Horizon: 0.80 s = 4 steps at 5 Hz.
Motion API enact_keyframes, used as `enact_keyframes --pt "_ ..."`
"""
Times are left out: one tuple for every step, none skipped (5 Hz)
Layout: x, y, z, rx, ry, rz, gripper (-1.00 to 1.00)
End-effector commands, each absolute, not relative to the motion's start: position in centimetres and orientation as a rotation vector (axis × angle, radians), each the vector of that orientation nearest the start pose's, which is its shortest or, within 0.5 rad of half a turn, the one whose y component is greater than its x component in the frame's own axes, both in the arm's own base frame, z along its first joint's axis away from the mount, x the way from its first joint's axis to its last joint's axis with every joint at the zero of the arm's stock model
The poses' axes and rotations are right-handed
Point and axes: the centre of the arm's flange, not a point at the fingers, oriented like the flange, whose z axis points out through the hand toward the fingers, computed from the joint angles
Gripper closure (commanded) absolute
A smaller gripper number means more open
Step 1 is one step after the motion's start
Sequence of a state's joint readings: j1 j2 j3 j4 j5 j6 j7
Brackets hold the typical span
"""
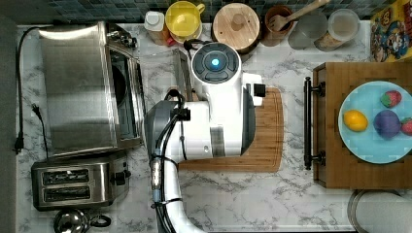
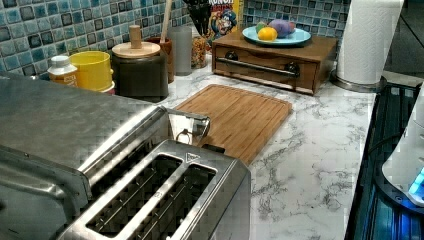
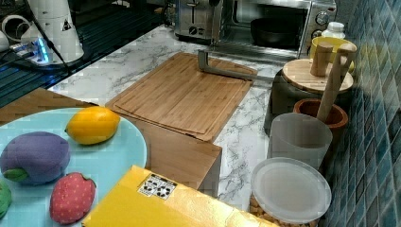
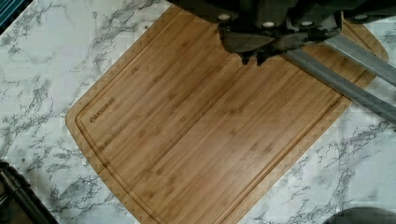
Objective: Close the oven.
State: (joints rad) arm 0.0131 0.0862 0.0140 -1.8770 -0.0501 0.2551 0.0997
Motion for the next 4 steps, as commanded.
enact_keyframes --pt "56.7 0.8 43.6 -2.953 1.214 0.200 1.00" --pt "56.2 -1.6 42.2 -2.895 1.013 0.136 1.00" --pt "56.2 -6.6 40.3 -2.802 0.947 0.107 1.00" --pt "57.3 -10.3 39.5 -2.751 0.723 0.103 1.00"
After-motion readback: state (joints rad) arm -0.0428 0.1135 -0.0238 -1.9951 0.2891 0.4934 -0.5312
